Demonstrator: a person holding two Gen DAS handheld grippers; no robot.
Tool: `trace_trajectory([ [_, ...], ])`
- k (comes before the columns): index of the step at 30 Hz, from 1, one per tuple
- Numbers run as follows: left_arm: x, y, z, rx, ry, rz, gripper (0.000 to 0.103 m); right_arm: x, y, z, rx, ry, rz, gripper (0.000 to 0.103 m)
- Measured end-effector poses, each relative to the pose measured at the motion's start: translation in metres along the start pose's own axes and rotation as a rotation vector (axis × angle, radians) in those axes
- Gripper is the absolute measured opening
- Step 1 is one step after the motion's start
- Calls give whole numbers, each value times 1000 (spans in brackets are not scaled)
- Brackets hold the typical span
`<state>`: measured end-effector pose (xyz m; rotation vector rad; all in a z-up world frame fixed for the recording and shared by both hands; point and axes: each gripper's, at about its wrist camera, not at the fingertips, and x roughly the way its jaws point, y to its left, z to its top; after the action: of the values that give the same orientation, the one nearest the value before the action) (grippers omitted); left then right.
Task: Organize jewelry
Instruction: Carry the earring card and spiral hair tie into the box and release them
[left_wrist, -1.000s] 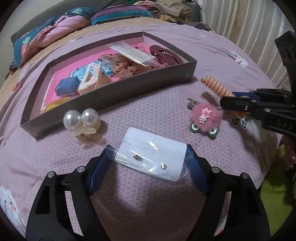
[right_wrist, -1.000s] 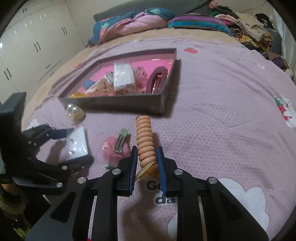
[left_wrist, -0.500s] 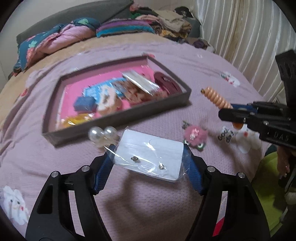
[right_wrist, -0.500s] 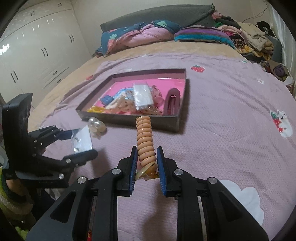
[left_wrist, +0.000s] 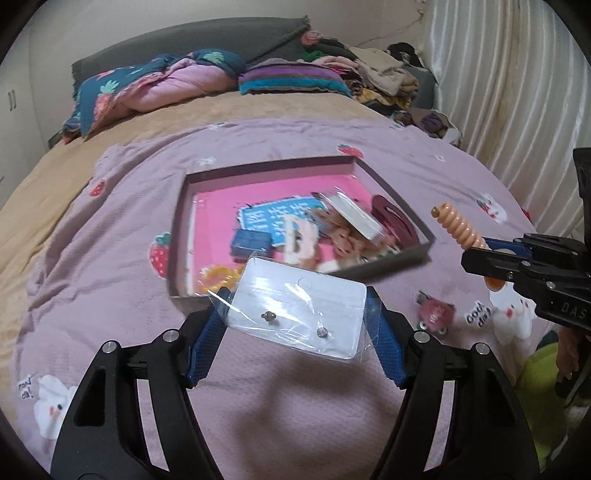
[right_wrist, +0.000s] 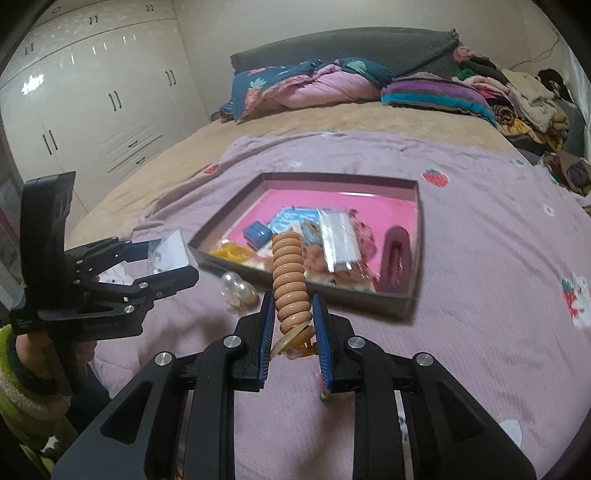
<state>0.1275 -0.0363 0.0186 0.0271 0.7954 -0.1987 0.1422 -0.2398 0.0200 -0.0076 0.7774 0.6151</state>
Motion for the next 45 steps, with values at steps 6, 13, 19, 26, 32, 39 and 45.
trace_trajectory([
  [6, 2, 22, 10, -45, -8, 19, 63, 9, 3, 19, -13, -14, 5, 20],
  [13, 12, 40, 22, -80, -5, 41, 63, 16, -1, 39, -6, -37, 1, 20],
  [19, 21, 49, 30, -100, 2, 49, 63, 25, -11, 50, 10, -44, -18, 20],
  [26, 40, 58, 42, -109, 15, 65, 63, 38, -30, 59, 44, -39, -45, 20],
  [32, 64, 62, 46, -111, 47, 65, 63, 58, -49, 60, 75, -10, -73, 20],
  [39, 88, 67, 38, -120, 93, 69, 63, 99, -73, 46, 133, 67, -108, 20],
  [45, 94, 69, 33, -124, 104, 75, 69, 109, -84, 38, 177, 85, -112, 28],
])
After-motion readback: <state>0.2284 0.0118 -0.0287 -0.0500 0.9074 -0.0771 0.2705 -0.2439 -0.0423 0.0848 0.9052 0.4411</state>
